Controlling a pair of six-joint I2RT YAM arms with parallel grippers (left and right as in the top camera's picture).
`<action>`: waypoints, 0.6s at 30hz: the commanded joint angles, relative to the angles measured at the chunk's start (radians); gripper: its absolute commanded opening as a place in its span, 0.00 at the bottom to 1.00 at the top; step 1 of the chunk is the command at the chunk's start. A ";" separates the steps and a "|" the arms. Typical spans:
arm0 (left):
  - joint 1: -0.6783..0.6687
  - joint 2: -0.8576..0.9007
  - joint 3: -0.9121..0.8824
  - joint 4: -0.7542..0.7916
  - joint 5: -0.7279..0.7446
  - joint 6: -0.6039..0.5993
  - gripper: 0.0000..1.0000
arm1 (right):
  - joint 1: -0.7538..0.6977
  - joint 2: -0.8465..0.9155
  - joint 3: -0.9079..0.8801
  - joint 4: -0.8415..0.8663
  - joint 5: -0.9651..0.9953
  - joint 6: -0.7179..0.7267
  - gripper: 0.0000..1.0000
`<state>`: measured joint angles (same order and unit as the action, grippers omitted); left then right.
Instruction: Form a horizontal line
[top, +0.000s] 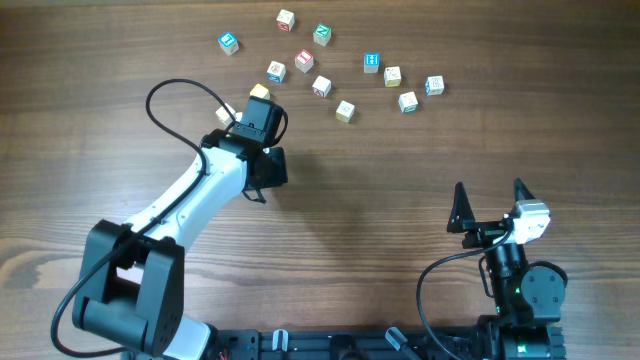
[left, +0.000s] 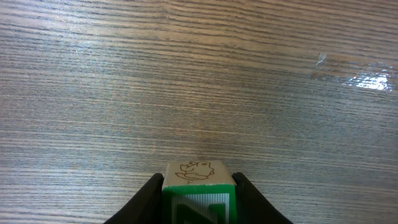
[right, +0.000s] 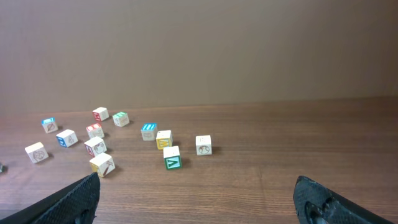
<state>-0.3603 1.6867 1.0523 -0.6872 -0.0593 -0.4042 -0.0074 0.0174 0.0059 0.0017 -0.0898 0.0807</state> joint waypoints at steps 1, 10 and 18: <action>-0.002 0.031 -0.007 0.013 -0.018 0.015 0.31 | 0.004 -0.008 -0.001 0.005 -0.013 -0.010 1.00; -0.002 0.080 -0.007 0.034 -0.017 0.015 0.31 | 0.004 -0.008 -0.001 0.005 -0.013 -0.010 1.00; -0.002 0.080 -0.007 0.044 -0.017 0.015 0.32 | 0.004 -0.008 -0.001 0.005 -0.013 -0.010 1.00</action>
<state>-0.3603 1.7554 1.0523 -0.6491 -0.0628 -0.4015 -0.0074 0.0174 0.0059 0.0017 -0.0898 0.0807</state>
